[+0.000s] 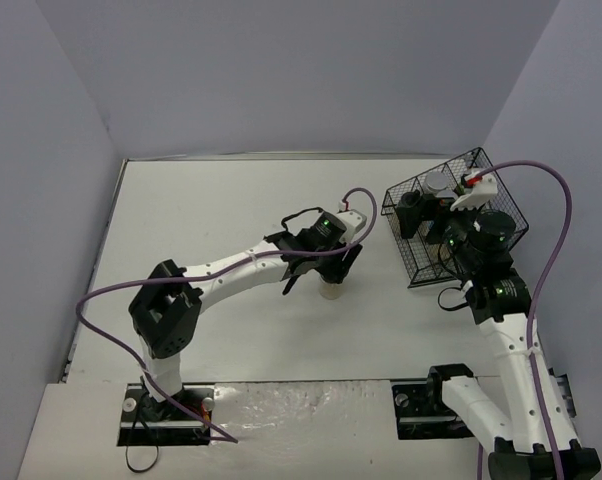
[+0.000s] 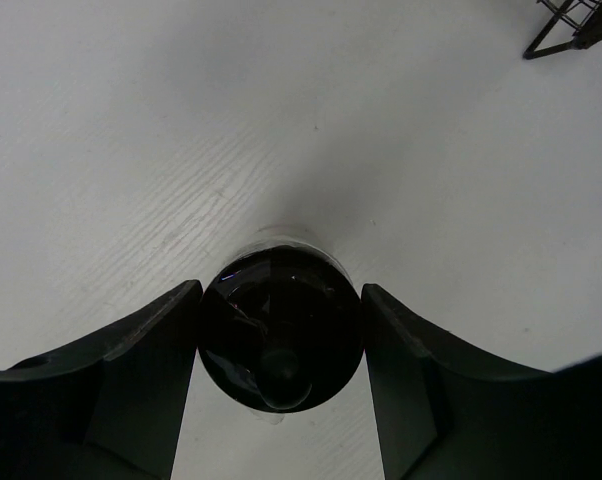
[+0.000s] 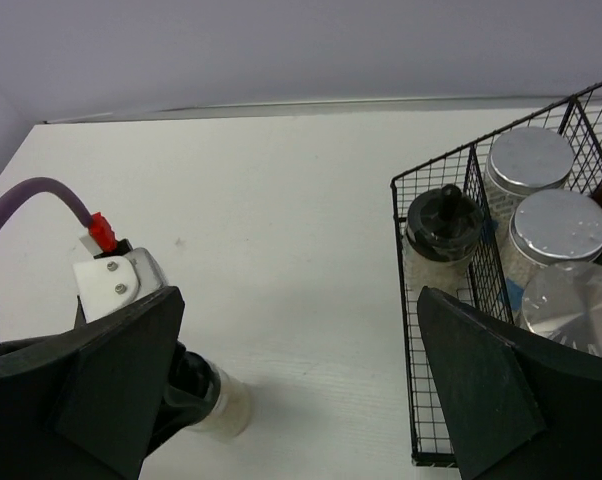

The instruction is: Organize the condiment bottles

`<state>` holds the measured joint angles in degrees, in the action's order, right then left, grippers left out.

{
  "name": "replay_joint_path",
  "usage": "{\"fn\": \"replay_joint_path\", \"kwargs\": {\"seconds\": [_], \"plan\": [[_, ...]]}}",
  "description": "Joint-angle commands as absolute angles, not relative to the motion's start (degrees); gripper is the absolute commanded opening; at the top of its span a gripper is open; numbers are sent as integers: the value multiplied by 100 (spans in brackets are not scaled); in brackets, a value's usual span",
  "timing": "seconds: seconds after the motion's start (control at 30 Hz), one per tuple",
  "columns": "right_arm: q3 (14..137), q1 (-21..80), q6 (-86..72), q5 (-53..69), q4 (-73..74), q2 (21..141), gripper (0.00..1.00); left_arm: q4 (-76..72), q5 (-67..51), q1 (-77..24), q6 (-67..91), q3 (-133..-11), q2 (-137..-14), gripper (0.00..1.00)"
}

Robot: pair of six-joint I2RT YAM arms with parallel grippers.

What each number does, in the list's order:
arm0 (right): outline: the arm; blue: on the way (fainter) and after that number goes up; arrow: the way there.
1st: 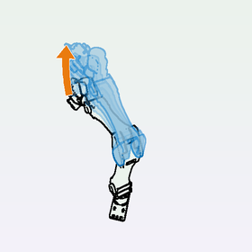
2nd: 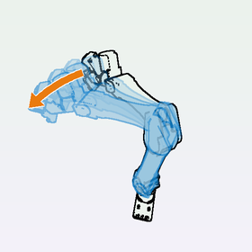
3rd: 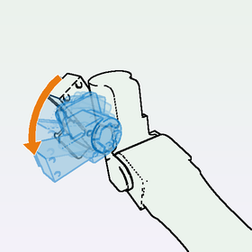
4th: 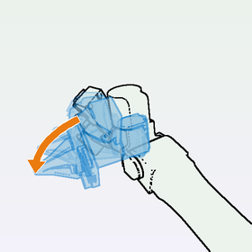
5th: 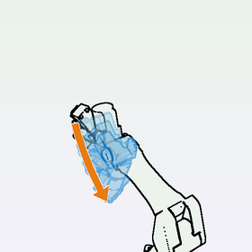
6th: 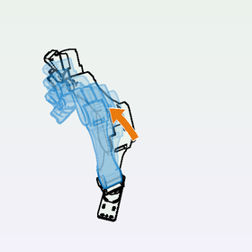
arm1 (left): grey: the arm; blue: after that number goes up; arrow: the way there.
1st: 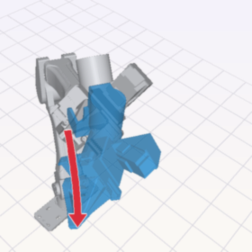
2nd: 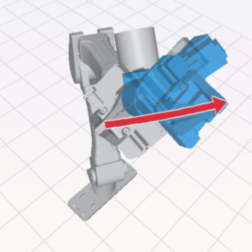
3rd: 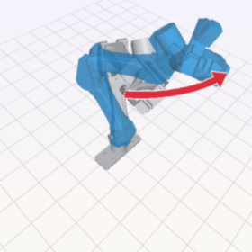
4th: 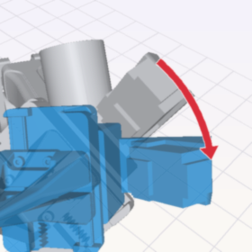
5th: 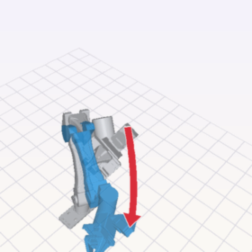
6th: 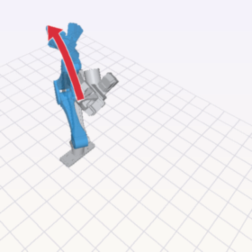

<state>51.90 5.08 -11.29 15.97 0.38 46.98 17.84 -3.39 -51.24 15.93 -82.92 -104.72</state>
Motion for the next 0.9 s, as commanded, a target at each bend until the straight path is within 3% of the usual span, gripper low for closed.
{"fn": "replay_joint_path", "kwargs": {"seconds": [0.0, 0.2, 0.27, 0.3, 0.63, 0.87], "plan": [[5234, 545, -1205, 1833, -192, 4645, 100, 1573, -146, -5203, 1377, -8622, -10443, 25], [5449, 545, -938, 1711, 364, 4741, 100, 1588, -53, -5291, 1362, -8642, -10219, 68], [5590, 545, -817, 1707, 598, 4767, 100, 1619, 81, -5291, 1362, -8640, -10064, 90], [5654, 545, -766, 1690, 695, 4777, 100, 1641, 144, -5291, 1362, -8645, -9999, 96], [6245, 918, -252, 1423, 1589, 5300, 100, 1648, 432, -5072, 1920, -8264, -8674, 97], [6321, 2203, -134, 888, 1887, 6004, 100, 1959, 599, -3914, 2263, -7213, -7364, 97]]}}
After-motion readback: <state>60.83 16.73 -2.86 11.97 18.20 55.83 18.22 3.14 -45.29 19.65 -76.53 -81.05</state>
